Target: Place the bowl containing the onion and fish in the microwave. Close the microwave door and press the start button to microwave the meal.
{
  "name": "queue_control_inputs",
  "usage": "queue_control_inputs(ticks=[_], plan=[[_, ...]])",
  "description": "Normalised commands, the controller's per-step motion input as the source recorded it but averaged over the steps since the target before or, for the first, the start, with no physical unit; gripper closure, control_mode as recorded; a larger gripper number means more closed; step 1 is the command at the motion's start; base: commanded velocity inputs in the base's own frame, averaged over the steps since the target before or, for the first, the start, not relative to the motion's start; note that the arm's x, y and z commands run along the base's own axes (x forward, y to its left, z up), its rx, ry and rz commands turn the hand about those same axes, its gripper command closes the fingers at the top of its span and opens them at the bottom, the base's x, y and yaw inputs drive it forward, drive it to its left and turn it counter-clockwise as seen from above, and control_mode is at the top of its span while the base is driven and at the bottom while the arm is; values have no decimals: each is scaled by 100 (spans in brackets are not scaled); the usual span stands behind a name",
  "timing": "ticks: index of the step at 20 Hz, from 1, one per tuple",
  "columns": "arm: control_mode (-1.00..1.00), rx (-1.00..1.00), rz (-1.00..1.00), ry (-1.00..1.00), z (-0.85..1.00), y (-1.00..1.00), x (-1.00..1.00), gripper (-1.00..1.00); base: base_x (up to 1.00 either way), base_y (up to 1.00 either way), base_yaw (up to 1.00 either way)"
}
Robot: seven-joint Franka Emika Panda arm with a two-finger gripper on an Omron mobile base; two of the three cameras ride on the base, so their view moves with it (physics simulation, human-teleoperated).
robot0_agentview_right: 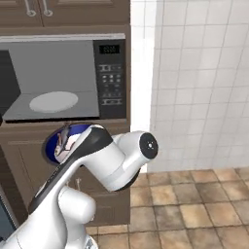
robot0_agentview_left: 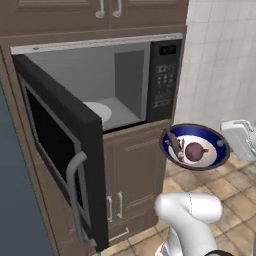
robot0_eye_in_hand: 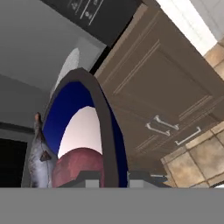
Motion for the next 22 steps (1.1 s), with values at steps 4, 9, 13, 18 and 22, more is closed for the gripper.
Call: queue_control_inputs(ticks=[4,9,13,18,22], plan=[[100,0,0,0,0,0,0,100,39,-2,82],[100,0,0,0,0,0,0,100,42,-9,75],[100,0,0,0,0,0,0,100,45,-37,58],[100,0,0,0,0,0,0,100,48,-24,37],[100,0,0,0,0,0,0,100,16,-2,3]])
